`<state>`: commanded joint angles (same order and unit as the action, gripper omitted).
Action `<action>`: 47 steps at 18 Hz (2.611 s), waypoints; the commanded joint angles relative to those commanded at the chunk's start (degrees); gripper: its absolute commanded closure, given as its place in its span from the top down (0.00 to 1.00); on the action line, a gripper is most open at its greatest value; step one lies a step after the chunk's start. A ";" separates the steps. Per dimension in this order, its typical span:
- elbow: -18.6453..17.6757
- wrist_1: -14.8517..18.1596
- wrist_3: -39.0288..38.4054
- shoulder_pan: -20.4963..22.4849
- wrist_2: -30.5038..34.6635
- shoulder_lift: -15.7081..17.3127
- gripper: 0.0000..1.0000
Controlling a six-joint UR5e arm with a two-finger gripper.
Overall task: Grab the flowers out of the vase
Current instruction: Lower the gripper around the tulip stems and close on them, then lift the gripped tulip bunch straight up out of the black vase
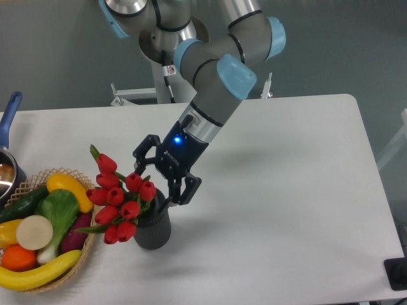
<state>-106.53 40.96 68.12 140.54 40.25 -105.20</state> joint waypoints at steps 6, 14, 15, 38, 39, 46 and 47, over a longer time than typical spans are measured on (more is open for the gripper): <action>0.36 0.00 -0.44 -0.70 -0.09 -0.09 0.66; 0.35 0.09 -0.53 -0.62 -0.44 0.52 0.30; 0.35 0.09 -0.53 -0.53 -0.44 0.53 0.27; 6.77 0.09 -14.93 1.67 -6.42 6.15 0.25; 7.03 0.09 -15.55 1.67 -6.50 6.32 0.25; 11.07 0.09 -24.16 1.49 -8.35 9.22 0.25; 11.60 0.17 -24.61 1.58 -8.35 9.31 0.25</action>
<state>-94.93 41.13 43.51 142.12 31.90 -95.89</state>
